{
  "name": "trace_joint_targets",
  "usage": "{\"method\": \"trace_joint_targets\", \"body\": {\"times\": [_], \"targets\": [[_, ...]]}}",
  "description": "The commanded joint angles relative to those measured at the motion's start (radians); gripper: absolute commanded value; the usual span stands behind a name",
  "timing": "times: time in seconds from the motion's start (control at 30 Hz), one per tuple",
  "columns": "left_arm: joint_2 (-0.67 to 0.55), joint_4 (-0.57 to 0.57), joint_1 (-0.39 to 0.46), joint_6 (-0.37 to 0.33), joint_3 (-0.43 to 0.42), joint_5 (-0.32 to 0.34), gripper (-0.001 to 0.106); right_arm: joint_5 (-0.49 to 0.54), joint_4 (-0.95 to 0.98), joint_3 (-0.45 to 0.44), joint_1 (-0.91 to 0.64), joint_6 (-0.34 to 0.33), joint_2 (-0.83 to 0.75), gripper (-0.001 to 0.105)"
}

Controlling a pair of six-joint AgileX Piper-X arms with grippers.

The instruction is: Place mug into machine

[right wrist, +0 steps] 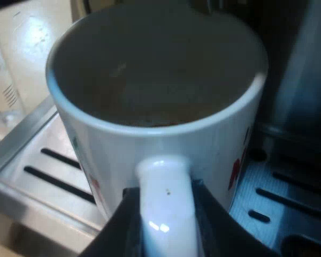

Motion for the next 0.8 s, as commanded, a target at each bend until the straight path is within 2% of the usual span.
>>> {"method": "trace_joint_targets", "body": {"times": [0.03,0.4,0.6,0.8], "targets": [[-0.003,-0.018,-0.004,-0.002,-0.001,-0.013,0.079,0.007,-0.046,-0.028,-0.003,0.006,0.012,0.0],[-0.003,-0.018,-0.004,-0.002,-0.001,-0.013,0.079,0.085,-0.066,-0.121,-0.003,0.032,0.114,0.0],[-0.003,-0.018,-0.004,-0.002,-0.001,-0.013,0.079,0.163,-0.058,-0.122,-0.003,0.032,0.116,0.0],[-0.003,-0.018,-0.004,-0.002,-0.001,-0.013,0.079,0.163,-0.059,-0.122,-0.003,0.032,0.116,0.0]]}}
